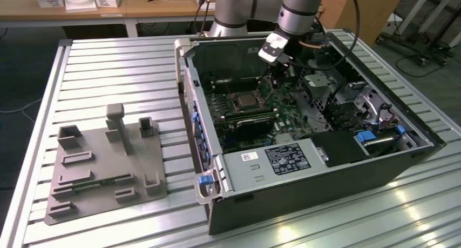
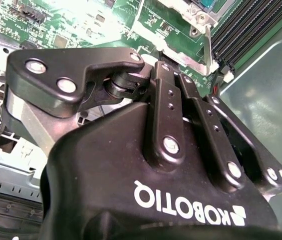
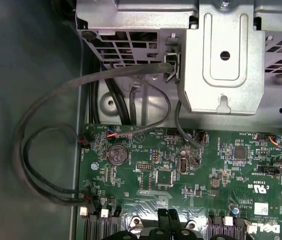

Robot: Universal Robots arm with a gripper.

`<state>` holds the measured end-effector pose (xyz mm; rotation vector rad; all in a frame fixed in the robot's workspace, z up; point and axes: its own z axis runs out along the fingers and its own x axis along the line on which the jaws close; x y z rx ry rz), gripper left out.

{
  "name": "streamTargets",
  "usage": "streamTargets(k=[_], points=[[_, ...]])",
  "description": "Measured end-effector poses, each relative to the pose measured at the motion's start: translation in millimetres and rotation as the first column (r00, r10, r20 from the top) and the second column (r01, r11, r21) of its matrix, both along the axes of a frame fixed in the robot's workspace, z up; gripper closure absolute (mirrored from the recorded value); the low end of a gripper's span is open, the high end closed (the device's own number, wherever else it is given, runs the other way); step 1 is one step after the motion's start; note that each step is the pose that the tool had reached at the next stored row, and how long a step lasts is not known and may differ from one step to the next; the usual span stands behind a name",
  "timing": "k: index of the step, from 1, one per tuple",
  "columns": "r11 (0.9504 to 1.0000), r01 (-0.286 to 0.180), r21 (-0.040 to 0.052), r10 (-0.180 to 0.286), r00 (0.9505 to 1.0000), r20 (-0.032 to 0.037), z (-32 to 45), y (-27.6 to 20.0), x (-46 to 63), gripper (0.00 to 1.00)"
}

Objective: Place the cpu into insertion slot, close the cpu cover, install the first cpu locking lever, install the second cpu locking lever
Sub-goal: 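Close the cpu cover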

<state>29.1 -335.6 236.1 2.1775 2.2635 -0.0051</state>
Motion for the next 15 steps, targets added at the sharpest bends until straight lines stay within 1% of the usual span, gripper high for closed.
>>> streamTargets(k=[7,15], points=[[1.0000,0.000,0.0000,0.000,1.0000,0.0000,0.0,0.0,-2.9,0.90],[1.0000,0.000,0.0000,0.000,1.0000,0.0000,0.0,0.0,-3.0,0.90]])
